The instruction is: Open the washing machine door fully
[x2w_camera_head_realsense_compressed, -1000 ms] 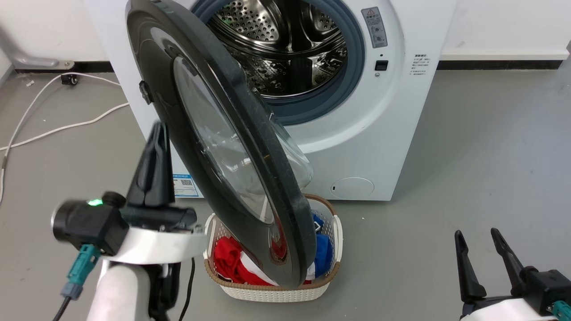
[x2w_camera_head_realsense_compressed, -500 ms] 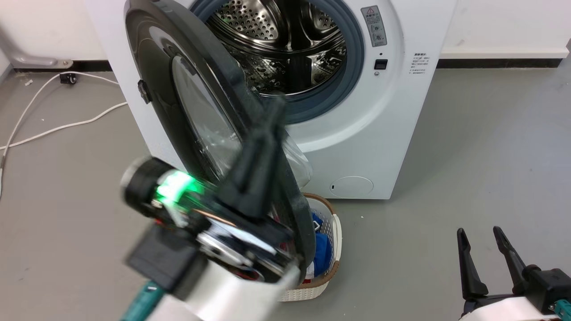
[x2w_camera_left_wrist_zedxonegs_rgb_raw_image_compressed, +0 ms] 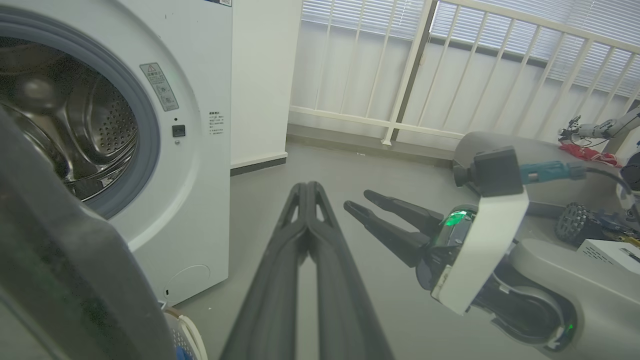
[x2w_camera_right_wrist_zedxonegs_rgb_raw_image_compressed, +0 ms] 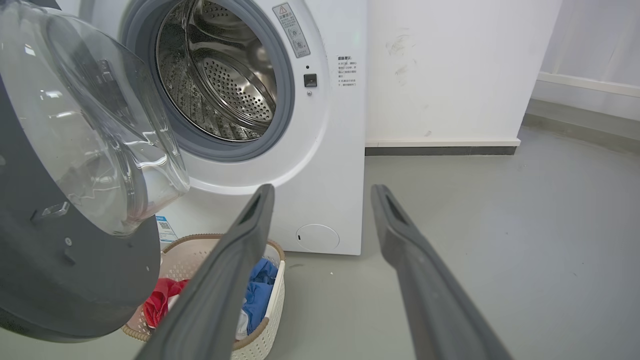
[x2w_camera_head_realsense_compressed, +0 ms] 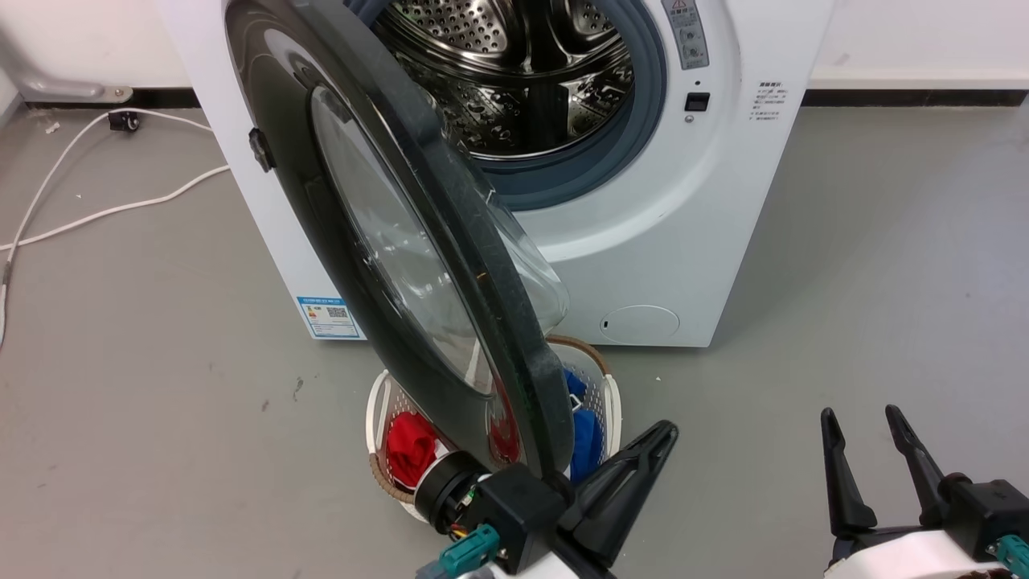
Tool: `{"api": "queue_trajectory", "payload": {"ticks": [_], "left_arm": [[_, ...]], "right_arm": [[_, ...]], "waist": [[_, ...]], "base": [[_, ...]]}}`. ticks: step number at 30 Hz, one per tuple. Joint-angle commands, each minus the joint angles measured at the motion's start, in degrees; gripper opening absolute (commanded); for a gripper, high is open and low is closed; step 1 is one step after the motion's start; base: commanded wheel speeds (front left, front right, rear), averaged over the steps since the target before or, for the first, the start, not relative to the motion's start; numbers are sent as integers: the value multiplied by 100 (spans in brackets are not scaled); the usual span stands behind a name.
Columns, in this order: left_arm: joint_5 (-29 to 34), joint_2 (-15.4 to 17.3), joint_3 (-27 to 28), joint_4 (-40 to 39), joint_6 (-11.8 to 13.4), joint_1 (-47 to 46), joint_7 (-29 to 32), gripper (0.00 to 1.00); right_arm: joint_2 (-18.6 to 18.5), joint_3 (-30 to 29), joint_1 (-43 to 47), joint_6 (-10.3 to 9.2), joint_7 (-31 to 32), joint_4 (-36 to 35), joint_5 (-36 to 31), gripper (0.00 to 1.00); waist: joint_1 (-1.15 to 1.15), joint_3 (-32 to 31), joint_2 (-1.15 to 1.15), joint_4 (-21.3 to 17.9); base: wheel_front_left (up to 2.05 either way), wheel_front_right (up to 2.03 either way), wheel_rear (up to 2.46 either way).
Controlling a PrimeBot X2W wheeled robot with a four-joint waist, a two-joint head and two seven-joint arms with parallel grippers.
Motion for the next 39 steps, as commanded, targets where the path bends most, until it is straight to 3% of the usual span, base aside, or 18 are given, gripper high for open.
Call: {"api": "queue_trajectory", "payload": {"ticks": [1, 10, 25, 31, 39], "left_arm": [[6, 7, 18, 145, 22, 45, -16, 0], [8, -17, 401, 1276, 369, -159, -335, 0], [-209, -46, 738, 2204, 872, -399, -847, 0], [-156, 61, 832, 2287, 996, -332, -1069, 0], [-127, 175, 833, 2015, 1097, -114, -1171, 0]], "right_arm": [[19, 14, -102, -2, -36, 10, 45, 100], [19, 50, -133, -2, -62, 141, 86, 100], [19, 69, -142, -2, -80, 269, 176, 100], [19, 21, -91, -2, -102, 321, 239, 100], [20, -19, -80, -2, -87, 319, 214, 100]], "waist": [[0, 32, 0, -10], [0, 70, 0, -108], [0, 21, 0, -124], [0, 2, 0, -62], [0, -7, 0, 318]], "base": [[0, 0, 0], [0, 0, 0], [0, 0, 0], [0, 0, 0], [0, 0, 0]]}}
